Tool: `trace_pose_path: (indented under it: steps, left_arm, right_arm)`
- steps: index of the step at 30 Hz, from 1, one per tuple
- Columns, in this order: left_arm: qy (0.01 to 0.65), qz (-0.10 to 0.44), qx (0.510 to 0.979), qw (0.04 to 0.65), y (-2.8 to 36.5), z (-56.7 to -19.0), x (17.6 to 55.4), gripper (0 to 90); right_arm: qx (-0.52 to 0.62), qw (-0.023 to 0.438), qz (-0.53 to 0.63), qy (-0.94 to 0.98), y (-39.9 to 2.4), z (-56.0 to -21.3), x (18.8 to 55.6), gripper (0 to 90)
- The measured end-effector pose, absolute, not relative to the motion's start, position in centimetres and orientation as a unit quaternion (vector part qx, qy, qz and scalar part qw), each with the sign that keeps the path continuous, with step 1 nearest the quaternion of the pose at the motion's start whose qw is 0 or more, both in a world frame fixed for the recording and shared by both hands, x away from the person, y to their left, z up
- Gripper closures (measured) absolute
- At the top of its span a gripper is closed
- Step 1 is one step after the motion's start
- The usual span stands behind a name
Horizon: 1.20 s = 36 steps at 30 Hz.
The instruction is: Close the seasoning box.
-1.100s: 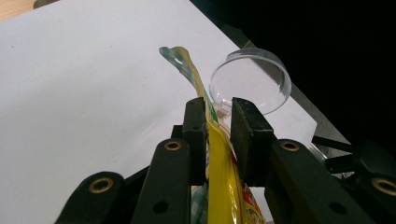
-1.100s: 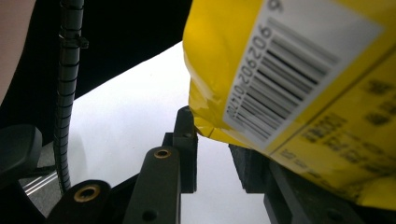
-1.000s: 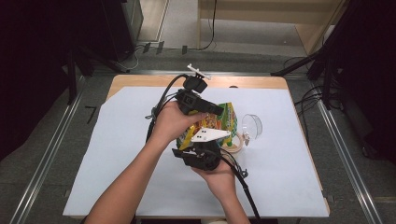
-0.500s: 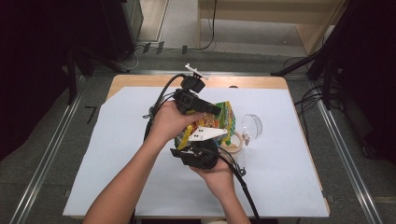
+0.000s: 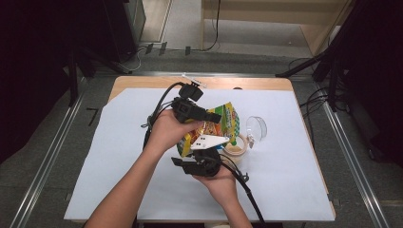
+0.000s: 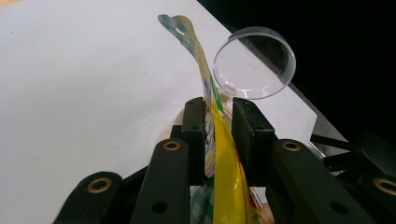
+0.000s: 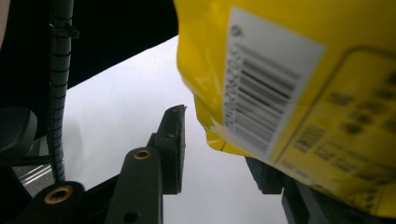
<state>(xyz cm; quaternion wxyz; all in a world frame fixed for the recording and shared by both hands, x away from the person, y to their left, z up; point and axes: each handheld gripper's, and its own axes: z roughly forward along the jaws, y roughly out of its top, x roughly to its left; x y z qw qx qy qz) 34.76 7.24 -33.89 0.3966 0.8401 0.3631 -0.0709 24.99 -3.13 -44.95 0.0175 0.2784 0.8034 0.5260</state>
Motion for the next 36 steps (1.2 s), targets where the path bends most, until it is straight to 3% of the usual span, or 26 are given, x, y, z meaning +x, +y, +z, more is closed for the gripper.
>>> trace_pose_path:
  steps: [17, 36]
  left_arm:
    - [0.362, -0.088, 0.84, 0.395, 8.6, -35.6, 34.3, 77.4]
    - [0.334, -0.089, 0.851, 0.395, 10.1, -36.4, 33.6, 82.4]
  right_arm:
    - [0.265, 0.014, 0.519, 0.812, -3.0, -46.9, 24.8, 50.1]
    - [0.273, 0.011, 0.495, 0.825, -2.9, -48.9, 24.9, 46.3]
